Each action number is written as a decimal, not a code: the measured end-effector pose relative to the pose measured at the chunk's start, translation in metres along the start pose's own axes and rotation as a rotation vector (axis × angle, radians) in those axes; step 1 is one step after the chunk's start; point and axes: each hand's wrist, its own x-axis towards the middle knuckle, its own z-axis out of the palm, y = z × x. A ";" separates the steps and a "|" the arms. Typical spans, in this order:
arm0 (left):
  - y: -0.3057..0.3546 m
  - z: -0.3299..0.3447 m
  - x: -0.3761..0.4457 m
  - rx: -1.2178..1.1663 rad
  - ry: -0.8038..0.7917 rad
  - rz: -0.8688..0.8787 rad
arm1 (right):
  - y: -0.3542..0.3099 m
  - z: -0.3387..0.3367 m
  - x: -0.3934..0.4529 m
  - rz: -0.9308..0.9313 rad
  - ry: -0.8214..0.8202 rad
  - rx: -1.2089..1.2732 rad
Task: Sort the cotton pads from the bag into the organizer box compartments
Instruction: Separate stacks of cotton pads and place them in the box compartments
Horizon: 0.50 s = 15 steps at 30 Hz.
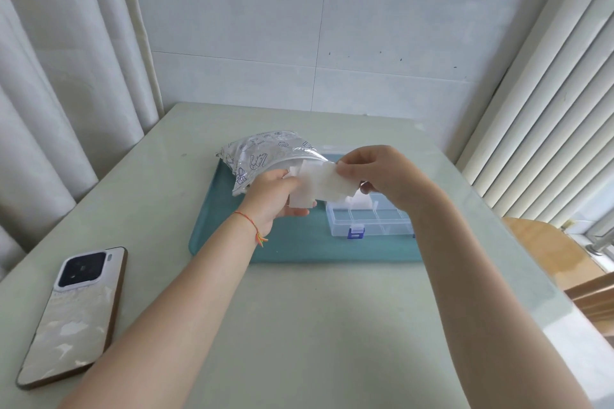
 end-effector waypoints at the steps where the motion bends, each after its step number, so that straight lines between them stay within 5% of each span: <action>1: 0.004 0.003 -0.001 0.006 -0.051 -0.004 | 0.001 0.000 0.001 -0.012 -0.010 0.010; 11: 0.016 0.028 0.013 -0.095 -0.268 -0.050 | 0.016 -0.001 0.021 -0.041 0.176 0.018; 15: 0.010 0.021 0.021 -0.051 -0.294 -0.003 | 0.019 -0.006 0.022 -0.032 0.125 0.006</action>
